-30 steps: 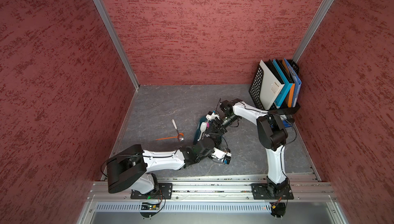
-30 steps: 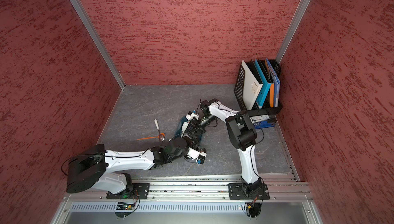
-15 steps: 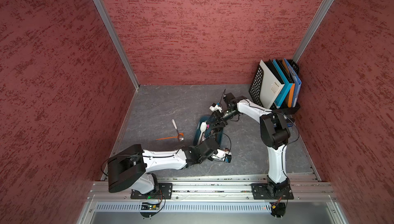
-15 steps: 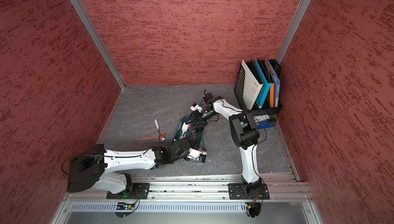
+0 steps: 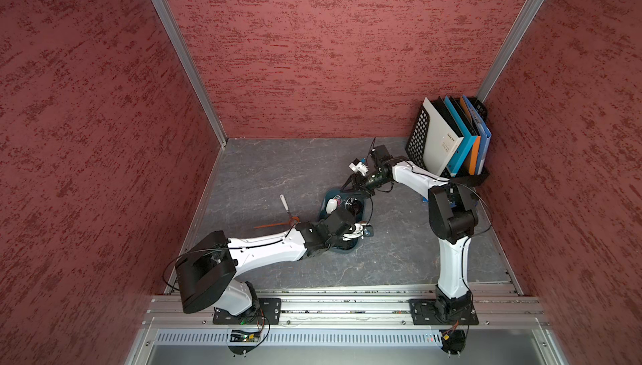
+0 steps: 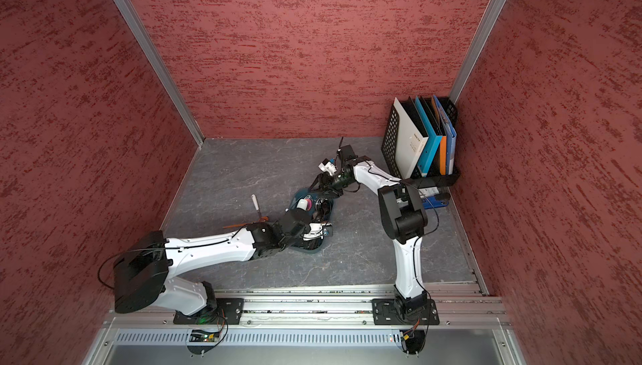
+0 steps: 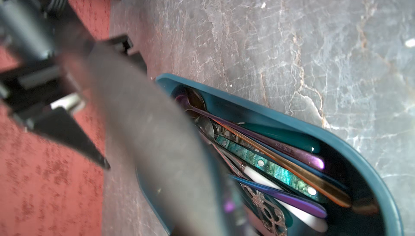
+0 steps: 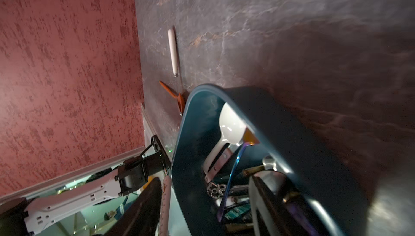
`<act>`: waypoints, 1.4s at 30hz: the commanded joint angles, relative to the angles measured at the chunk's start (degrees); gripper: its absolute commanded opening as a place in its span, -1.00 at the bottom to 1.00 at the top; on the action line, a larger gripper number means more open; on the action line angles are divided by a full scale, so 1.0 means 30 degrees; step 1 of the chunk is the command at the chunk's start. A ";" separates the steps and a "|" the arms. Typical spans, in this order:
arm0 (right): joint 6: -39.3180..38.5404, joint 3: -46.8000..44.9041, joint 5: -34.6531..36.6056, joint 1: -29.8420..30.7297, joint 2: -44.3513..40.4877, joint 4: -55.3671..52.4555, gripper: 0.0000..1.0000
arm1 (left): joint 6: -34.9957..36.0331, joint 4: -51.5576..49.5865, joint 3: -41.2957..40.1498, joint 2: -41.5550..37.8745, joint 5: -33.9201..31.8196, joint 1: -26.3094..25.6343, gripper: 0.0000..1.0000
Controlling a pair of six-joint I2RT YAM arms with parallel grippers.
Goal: Put the spoon into the storage box
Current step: Adjust the spoon, then place the spoon in the storage box.
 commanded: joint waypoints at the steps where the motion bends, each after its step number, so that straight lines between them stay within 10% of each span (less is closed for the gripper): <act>1: 0.1316 -0.1079 0.2194 -0.0924 -0.1829 0.2673 0.29 | -0.3030 -0.2078 0.0906 0.0643 0.0415 0.0303 -1.00; 36: -0.0013 -1.0248 0.7169 -0.3804 -0.9259 0.5376 0.30 | -2.0425 -1.6993 1.3203 1.0957 0.1910 0.3404 -1.00; 42: -0.0040 -1.0590 0.7265 -0.3809 -0.9237 0.5388 0.30 | -2.1082 -1.8235 1.4098 1.1454 0.2557 0.3716 -0.63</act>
